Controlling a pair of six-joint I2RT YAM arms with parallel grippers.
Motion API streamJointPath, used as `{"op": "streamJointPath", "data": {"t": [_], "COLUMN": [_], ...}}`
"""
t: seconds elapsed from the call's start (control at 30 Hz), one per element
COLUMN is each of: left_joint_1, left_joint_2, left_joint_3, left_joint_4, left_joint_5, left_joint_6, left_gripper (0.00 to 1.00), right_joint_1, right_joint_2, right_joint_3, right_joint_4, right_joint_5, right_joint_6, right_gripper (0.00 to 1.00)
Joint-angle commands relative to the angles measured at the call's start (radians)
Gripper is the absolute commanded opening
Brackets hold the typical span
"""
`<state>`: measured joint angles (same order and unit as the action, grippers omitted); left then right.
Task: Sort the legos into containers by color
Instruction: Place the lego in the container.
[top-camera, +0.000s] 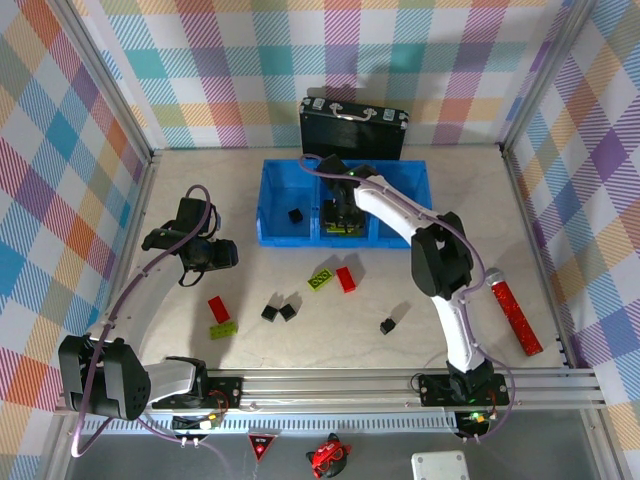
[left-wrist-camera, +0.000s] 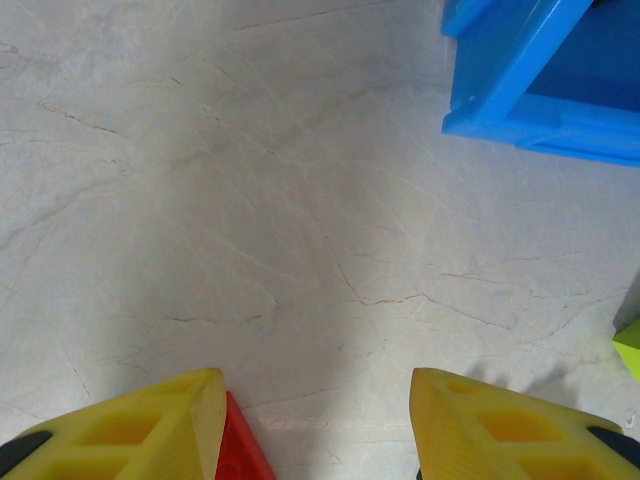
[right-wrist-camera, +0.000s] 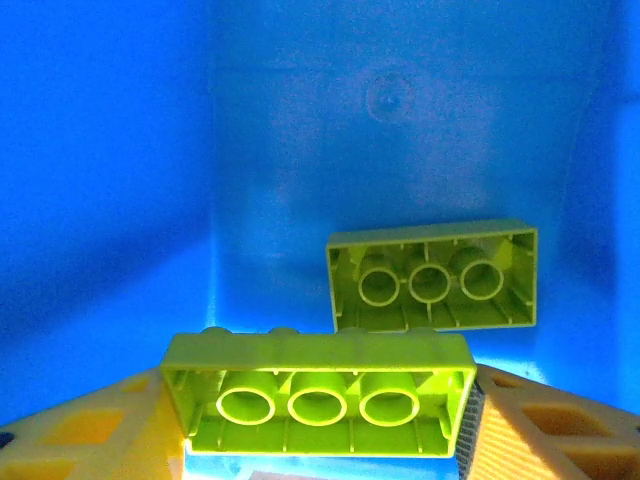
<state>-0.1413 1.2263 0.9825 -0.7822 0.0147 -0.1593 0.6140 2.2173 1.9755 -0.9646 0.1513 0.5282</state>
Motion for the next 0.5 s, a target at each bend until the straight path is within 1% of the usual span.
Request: {"op": "streamJointPath", "data": {"t": [0.0, 0.37, 0.47], "left_joint_1": [0.017, 0.017, 0.017], "left_joint_2": [-0.011, -0.023, -0.017], "left_joint_3": [-0.003, -0.007, -0.004], "left_joint_4": [0.003, 0.004, 0.006], "left_joint_5": [0.01, 0.01, 0.019], "left_joint_6": [0.018, 0.018, 0.018], "left_gripper": [0.52, 0.52, 0.52], "right_joint_1": [-0.013, -0.039, -0.039], "right_joint_2": [0.038, 0.14, 0.154], "right_joint_3": [0.067, 0.2, 0.23], "right_joint_4": [-0.026, -0.048, -0.061], "right_joint_5": [0.023, 0.034, 0.031], "right_joint_6": [-0.033, -0.055, -0.053], "right_gripper": [0.63, 0.63, 0.65]}}
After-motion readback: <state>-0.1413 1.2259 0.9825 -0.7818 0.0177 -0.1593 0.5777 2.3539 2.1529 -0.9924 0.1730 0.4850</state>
